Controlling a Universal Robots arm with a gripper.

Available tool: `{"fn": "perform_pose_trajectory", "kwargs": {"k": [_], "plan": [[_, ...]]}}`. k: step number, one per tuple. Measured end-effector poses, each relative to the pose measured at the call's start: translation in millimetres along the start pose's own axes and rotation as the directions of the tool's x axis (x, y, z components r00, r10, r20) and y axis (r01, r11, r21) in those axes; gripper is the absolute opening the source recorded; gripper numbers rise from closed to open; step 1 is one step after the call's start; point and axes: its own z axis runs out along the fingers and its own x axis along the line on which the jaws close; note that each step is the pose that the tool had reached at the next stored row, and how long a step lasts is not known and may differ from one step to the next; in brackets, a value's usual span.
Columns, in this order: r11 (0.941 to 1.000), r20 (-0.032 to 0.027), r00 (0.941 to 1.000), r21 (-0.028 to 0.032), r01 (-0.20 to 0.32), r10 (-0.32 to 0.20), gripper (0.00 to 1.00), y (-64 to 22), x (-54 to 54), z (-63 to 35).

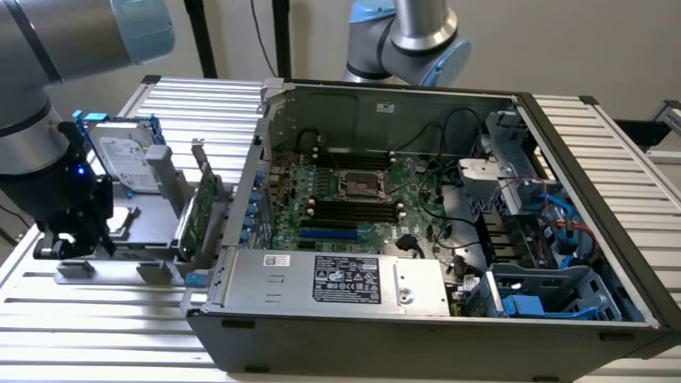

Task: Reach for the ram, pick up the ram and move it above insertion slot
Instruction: 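Pick up the ram and move it above insertion slot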

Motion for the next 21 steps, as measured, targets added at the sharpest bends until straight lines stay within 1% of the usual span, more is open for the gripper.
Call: {"fn": "perform_pose_trajectory", "kwargs": {"k": [9,14,17,21], "plan": [[1.0,0.0001,1.0,-0.002,0.0,0.0,0.13,-0.2,-0.2,-40.4],[1.0,0.0001,1.0,-0.0026,0.0,0.0,0.13,-3.0,-0.3,-63.3],[1.0,0.0001,1.0,-0.0034,0.0,0.0,0.13,-8.1,-0.3,-76.8],[1.0,0.0008,1.0,-0.0046,0.0,0.0,0.13,-24.2,-0.3,-95.8]]}}
